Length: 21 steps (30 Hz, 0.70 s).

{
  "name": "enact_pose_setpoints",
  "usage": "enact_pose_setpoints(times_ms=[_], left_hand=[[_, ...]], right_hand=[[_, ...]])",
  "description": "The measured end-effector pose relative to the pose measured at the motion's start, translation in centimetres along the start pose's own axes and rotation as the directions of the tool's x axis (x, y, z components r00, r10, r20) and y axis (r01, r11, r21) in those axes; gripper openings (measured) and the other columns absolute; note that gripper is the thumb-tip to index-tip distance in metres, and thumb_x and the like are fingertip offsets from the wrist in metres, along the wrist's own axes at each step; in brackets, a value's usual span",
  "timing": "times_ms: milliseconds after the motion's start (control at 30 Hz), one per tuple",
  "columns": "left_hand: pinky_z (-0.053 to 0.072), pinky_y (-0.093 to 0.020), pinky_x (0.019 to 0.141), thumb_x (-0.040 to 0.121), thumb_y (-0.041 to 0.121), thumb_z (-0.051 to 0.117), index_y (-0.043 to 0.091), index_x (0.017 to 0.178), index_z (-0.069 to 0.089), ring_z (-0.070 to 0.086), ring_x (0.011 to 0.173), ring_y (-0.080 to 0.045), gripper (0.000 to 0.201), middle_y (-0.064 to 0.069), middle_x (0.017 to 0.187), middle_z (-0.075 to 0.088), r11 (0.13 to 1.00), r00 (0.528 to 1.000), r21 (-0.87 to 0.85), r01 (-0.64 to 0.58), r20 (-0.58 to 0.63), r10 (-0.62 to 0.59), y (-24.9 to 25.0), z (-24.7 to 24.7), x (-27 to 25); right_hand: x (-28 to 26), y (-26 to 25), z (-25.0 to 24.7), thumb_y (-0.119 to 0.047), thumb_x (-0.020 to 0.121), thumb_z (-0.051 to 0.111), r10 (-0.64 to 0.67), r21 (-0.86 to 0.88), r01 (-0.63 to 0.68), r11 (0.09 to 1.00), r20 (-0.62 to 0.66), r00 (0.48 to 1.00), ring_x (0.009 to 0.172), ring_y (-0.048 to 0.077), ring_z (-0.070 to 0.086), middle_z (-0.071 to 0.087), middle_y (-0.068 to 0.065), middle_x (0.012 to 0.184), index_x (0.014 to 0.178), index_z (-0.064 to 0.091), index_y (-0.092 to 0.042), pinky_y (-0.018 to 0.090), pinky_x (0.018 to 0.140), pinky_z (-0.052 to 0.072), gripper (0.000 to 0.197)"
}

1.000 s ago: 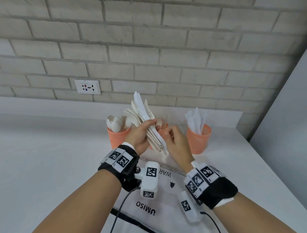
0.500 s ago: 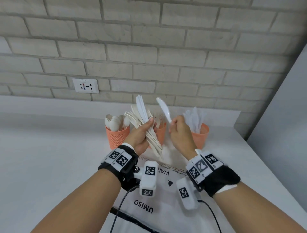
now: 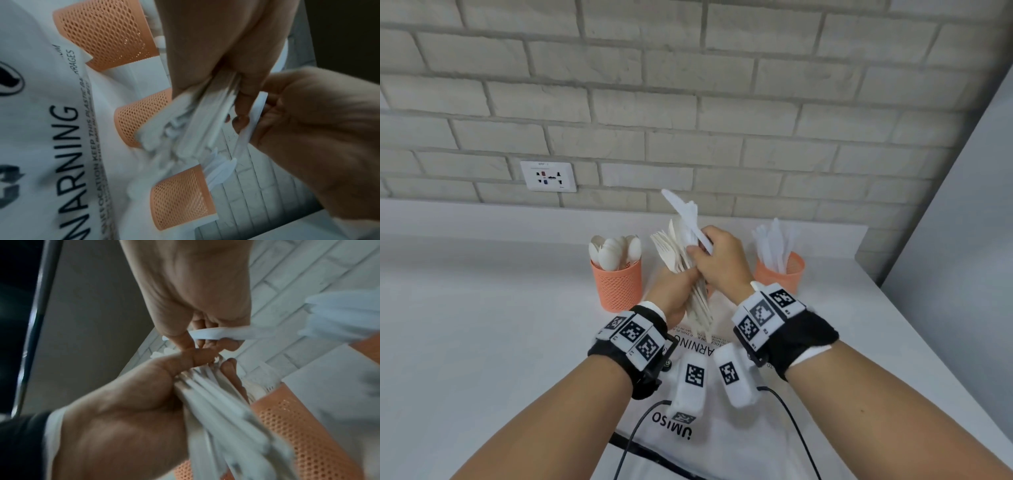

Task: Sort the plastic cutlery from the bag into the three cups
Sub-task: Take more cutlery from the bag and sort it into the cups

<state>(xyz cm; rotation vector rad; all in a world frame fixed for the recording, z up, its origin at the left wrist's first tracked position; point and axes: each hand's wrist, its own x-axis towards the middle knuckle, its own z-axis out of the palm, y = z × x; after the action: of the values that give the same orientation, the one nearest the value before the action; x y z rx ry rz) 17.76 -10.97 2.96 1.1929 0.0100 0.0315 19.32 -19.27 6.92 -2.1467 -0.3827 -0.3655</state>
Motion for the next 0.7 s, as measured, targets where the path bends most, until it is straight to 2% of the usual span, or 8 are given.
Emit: enact_pose_setpoints(times_ms=[100,167,233,300,400,467,533,700], left_hand=[[0.055,-0.029,0.071,0.092,0.005,0.051,0.001,0.109,0.059,0.064,0.066,-0.015,0.02,-0.005,0.071,0.067,0.991,0.987,-0.034,0.132,0.092,-0.129,-0.1,-0.2,-0.1],[0.048,-0.035,0.089,0.093,0.021,0.051,0.007,0.103,0.063,0.062,0.077,-0.017,0.02,-0.005,0.08,0.067,0.972,0.968,-0.088,0.217,0.144,-0.203,-0.1,-0.1,0.0],[0.044,-0.036,0.092,0.094,0.028,0.048,0.014,0.105,0.065,0.061,0.081,-0.017,0.025,-0.005,0.087,0.067,0.957,0.96,-0.143,0.254,0.156,-0.232,-0.1,0.0,0.1],[0.045,-0.032,0.089,0.096,0.025,0.045,0.018,0.106,0.066,0.061,0.08,-0.014,0.024,-0.003,0.088,0.068,0.946,0.958,-0.182,0.269,0.154,-0.243,-0.1,0.3,0.2],[0.045,-0.03,0.091,0.097,0.014,0.044,0.013,0.098,0.066,0.065,0.071,-0.009,0.023,0.002,0.077,0.072,0.939,0.958,-0.212,0.27,0.157,-0.24,0.1,1.0,0.4],[0.05,-0.024,0.081,0.094,0.006,0.047,0.011,0.093,0.061,0.063,0.054,-0.004,0.015,0.004,0.06,0.069,0.936,0.966,-0.237,0.259,0.089,-0.244,-0.1,1.2,1.0],[0.05,-0.016,0.058,0.091,-0.001,0.049,0.013,0.089,0.057,0.057,0.045,-0.002,0.017,0.007,0.052,0.065,0.948,0.971,-0.213,0.238,0.022,-0.239,-0.3,1.3,1.3],[0.05,-0.018,0.051,0.085,-0.007,0.055,0.008,0.102,0.057,0.054,0.05,-0.008,0.023,-0.004,0.082,0.059,0.952,0.977,-0.217,0.214,0.051,-0.208,-0.9,2.4,1.6]], right_hand=[[0.5,0.7,-0.6,-0.013,0.093,0.045,0.17,0.108,-0.174,0.979,0.046,0.984,0.074,0.019,0.052,0.054,0.008,0.085,0.103,0.054,0.0,0.028,0.06,0.041,0.019],[0.7,1.1,-0.9,-0.014,0.096,0.038,0.251,0.159,-0.257,0.953,0.054,0.966,0.078,0.02,0.053,0.053,0.01,0.094,0.114,0.046,0.001,0.025,0.057,0.04,0.025],[0.8,1.5,-1.3,-0.014,0.097,0.033,0.294,0.194,-0.295,0.936,0.031,0.955,0.076,0.019,0.054,0.054,0.012,0.098,0.119,0.041,0.001,0.024,0.056,0.041,0.027],[0.8,1.9,-1.6,-0.012,0.098,0.031,0.308,0.26,-0.297,0.919,-0.003,0.951,0.079,0.023,0.057,0.058,0.013,0.097,0.12,0.039,0.001,0.03,0.064,0.047,0.027],[0.7,2.6,-2.6,-0.011,0.099,0.03,0.318,0.405,-0.256,0.878,-0.092,0.944,0.068,0.017,0.056,0.054,0.003,0.079,0.117,0.039,-0.004,0.031,0.064,0.051,0.022],[1.3,3.1,-3.9,-0.009,0.099,0.029,0.332,0.521,-0.196,0.831,-0.182,0.925,0.06,0.018,0.053,0.051,0.002,0.075,0.11,0.039,-0.009,0.039,0.065,0.051,0.015],[2.2,3.8,-6.1,-0.008,0.098,0.027,0.326,0.561,-0.126,0.818,-0.273,0.905,0.056,0.015,0.049,0.05,0.002,0.075,0.101,0.037,-0.01,0.036,0.062,0.047,0.01],[4.1,6.5,-10.6,-0.007,0.099,0.027,0.182,0.396,0.017,0.918,-0.459,0.869,0.066,0.012,0.052,0.049,-0.004,0.077,0.102,0.036,-0.013,0.018,0.063,0.046,0.011]])
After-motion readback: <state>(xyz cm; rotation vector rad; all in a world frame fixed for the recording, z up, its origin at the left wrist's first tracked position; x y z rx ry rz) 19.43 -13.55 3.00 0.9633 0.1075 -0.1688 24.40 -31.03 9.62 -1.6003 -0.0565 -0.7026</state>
